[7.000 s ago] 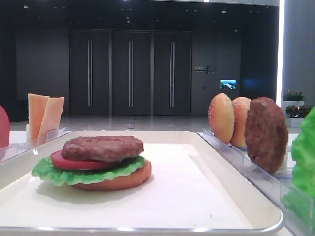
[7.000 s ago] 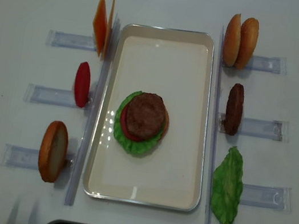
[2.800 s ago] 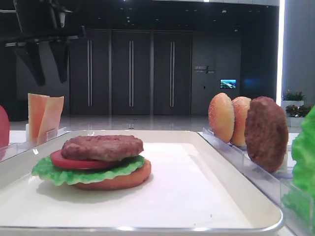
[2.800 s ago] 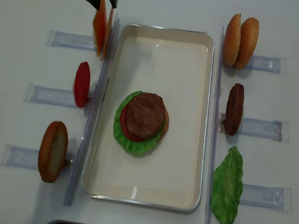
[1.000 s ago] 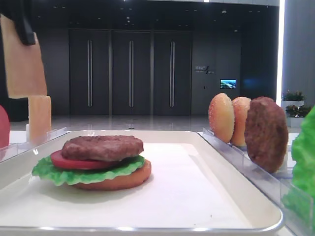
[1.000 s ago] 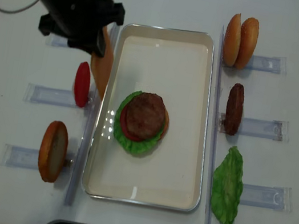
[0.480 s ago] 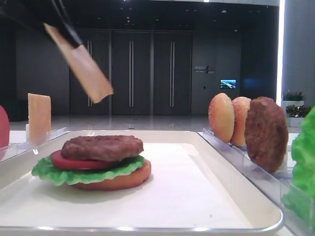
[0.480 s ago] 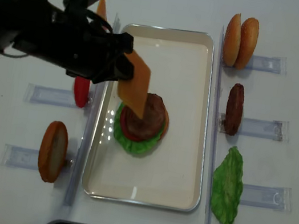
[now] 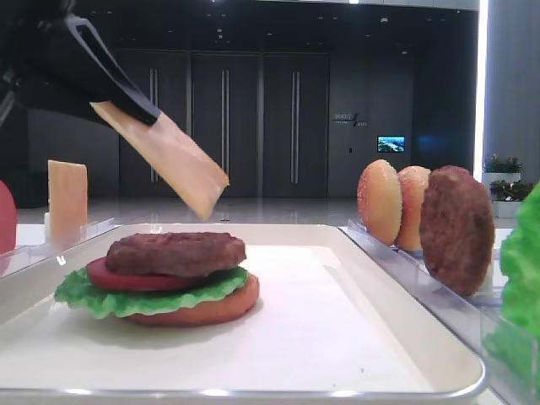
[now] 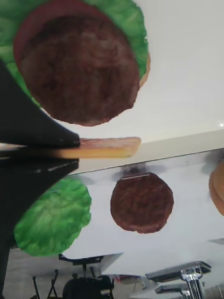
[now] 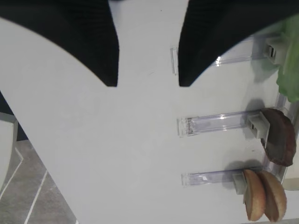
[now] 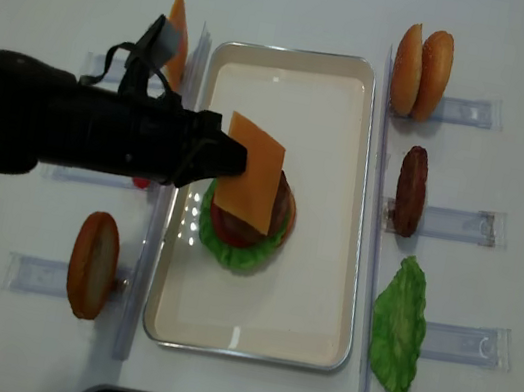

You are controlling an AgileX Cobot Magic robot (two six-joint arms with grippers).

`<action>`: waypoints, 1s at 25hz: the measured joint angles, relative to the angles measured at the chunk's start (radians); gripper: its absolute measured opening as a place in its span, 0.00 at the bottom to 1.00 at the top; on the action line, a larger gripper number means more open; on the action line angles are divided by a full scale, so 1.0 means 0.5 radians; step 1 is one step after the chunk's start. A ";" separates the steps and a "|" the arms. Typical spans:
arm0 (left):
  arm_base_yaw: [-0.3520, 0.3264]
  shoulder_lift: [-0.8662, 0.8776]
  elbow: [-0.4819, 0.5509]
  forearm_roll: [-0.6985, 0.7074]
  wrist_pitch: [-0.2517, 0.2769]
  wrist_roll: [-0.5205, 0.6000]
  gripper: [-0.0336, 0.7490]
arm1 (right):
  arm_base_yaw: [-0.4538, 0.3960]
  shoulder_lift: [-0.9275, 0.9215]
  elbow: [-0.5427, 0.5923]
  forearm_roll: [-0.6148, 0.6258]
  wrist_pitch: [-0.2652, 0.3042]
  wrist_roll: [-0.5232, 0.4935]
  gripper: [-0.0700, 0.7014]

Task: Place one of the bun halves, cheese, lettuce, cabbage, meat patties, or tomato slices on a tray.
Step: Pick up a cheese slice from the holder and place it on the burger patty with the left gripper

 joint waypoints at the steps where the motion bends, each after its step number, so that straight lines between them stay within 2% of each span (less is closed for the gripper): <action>1: 0.015 0.021 0.007 -0.043 0.039 0.077 0.07 | 0.000 0.000 0.000 0.000 0.000 0.000 0.47; 9: 0.023 0.255 0.013 -0.139 0.180 0.331 0.07 | 0.000 0.000 0.000 0.000 0.000 0.000 0.47; 19: 0.026 0.354 0.013 -0.224 0.229 0.480 0.07 | 0.000 0.000 0.000 0.000 0.000 0.000 0.47; 25: 0.146 0.354 0.013 -0.258 0.400 0.522 0.07 | 0.000 0.000 0.000 0.000 0.000 0.000 0.47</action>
